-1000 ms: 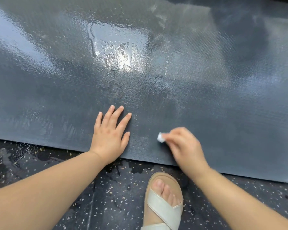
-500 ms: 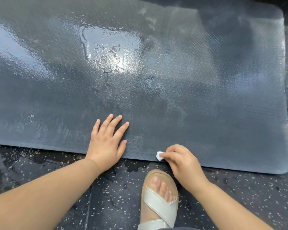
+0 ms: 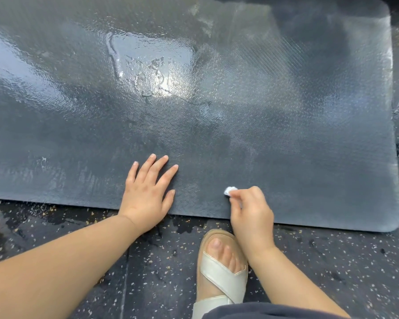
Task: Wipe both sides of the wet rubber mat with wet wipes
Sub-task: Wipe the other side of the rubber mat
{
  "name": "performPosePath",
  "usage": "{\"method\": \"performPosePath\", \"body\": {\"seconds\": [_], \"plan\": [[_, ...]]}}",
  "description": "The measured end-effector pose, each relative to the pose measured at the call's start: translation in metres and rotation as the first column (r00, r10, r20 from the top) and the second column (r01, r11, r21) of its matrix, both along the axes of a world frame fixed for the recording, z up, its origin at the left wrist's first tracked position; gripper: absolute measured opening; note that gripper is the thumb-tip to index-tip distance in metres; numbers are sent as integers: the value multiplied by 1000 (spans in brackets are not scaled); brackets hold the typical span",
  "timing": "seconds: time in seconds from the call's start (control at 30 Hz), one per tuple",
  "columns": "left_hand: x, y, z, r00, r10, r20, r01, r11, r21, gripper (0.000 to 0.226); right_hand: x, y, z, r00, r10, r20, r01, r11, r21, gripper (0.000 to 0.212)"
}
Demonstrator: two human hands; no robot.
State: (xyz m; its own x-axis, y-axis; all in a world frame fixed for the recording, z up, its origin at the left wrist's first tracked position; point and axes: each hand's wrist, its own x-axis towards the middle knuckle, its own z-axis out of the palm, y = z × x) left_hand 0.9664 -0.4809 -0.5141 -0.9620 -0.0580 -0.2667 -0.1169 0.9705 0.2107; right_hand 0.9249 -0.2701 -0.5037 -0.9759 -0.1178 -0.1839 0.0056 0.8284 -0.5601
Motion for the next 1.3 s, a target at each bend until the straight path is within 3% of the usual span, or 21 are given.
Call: {"method": "performPosePath", "body": {"seconds": [0.1,0.2,0.3,0.4,0.5,0.6,0.67,0.73,0.8,0.87,0.97,1.13,1.23,1.3], "plan": [[0,0,-1,1000,10,-19,-9,1000,9,55,15,-32,2,972,230,-49,-233,970,-72,16],[0,-2,-1,999,9,-37,-8,999,38,54,20,-49,2,897,441,32,-429,885,-183,11],[3,-8,0,998,31,-57,-27,997,68,52,-4,-45,8,919,392,49,-363,887,-287,14],[9,-18,1,993,113,-19,-112,993,42,55,-50,-41,6,971,234,-57,-241,953,-186,20],[15,-27,0,992,125,6,-125,992,20,58,-74,-49,-5,984,176,-12,-177,980,-87,21],[17,-28,0,991,136,-5,-136,990,39,54,-46,-63,-7,945,320,-69,-324,945,-46,17],[15,-26,1,987,159,-30,-157,986,58,52,-9,-69,-4,863,497,-86,-503,861,-74,20],[14,-25,2,983,178,-44,-174,981,81,53,19,-69,0,768,639,-29,-636,757,-154,21],[14,-27,3,981,186,-60,-180,979,99,52,16,-67,4,726,688,8,-664,704,-252,19],[15,-30,2,979,193,-70,-184,976,112,51,-14,-68,6,799,600,-24,-581,762,-286,17],[16,-35,2,968,236,-84,-226,967,115,43,-87,-73,7,930,358,-86,-368,904,-218,18],[9,-40,3,934,346,-83,-338,936,103,46,-151,-90,-12,970,238,-59,-240,970,-28,20],[4,-41,0,910,401,-102,-391,914,108,46,-101,-98,-12,899,411,-149,-416,910,0,15],[2,-41,-2,904,413,-106,-403,909,106,52,-50,-94,-8,770,623,-141,-634,772,-51,19]]}}
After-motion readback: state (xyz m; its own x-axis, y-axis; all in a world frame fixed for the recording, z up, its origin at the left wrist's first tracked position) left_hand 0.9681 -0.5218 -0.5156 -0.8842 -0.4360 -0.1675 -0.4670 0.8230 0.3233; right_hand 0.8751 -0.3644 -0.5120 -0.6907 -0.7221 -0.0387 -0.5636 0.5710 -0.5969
